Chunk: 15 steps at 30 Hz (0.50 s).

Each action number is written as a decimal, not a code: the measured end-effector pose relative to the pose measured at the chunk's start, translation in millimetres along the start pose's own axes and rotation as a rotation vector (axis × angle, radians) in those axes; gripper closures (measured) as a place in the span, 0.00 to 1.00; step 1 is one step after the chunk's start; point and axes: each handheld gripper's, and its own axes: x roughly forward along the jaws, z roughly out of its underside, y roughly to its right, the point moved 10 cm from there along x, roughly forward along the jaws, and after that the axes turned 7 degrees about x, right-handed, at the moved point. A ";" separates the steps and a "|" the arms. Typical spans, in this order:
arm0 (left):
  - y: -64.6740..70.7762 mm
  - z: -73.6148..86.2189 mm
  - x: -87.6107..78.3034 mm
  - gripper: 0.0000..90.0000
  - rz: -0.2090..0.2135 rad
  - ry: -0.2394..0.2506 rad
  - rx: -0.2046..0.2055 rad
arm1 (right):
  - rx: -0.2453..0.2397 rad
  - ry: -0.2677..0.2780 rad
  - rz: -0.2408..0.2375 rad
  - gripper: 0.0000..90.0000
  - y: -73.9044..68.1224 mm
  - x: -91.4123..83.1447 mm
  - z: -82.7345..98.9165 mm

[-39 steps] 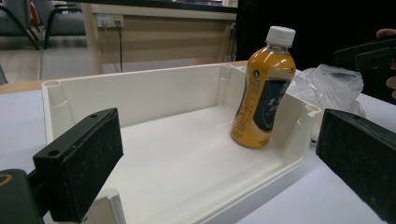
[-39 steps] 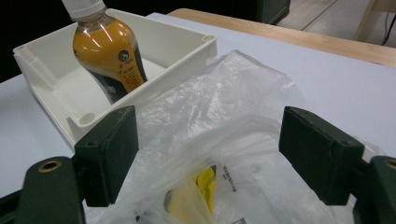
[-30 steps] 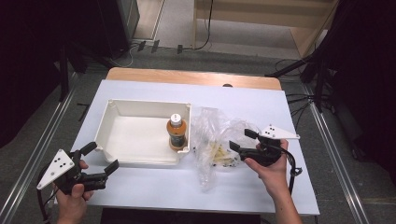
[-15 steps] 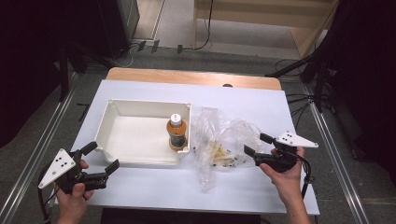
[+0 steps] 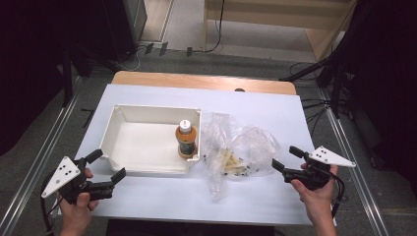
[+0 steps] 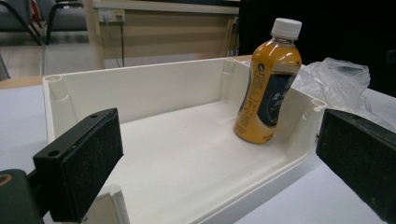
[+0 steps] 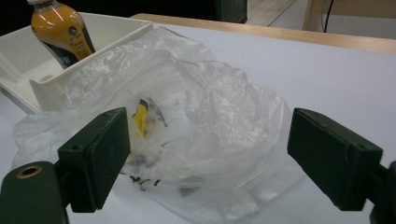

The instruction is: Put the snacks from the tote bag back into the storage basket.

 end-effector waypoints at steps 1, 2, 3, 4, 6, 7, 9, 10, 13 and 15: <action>-0.2 0.3 -0.1 0.01 -0.001 -0.003 0.001 | 0.001 -0.001 0.010 0.15 2.0 -2.5 1.4; -0.4 0.4 -0.1 0.01 -0.002 -0.003 0.001 | -0.005 0.000 0.015 0.15 3.3 -4.1 2.0; -0.9 0.7 -0.2 0.01 -0.003 -0.004 0.002 | -0.005 0.001 0.019 0.15 4.8 -6.3 2.9; -1.3 0.7 -0.4 0.01 -0.004 -0.004 0.002 | 0.000 -0.001 0.024 0.15 6.0 -8.9 4.3; -2.4 0.6 -1.1 0.01 -0.010 -0.004 0.003 | 0.004 0.003 0.027 0.15 8.4 -13.8 7.1; -2.8 0.4 -1.5 0.01 -0.011 -0.002 0.004 | 0.008 0.001 0.033 0.15 10.0 -16.2 8.8; -3.6 0.2 -2.2 0.01 -0.014 0.000 0.002 | 0.014 -0.002 0.040 0.15 12.5 -20.4 12.3; -3.8 0.2 -2.4 0.01 -0.016 -0.001 0.000 | 0.015 -0.005 0.037 0.15 12.9 -21.6 14.1; -4.1 0.3 -2.0 0.01 -0.017 -0.002 0.001 | 0.006 -0.026 0.053 0.15 14.2 -23.3 19.8; -4.4 0.9 -1.3 0.01 -0.020 -0.007 0.001 | 0.005 -0.027 0.051 0.15 14.9 -23.6 20.8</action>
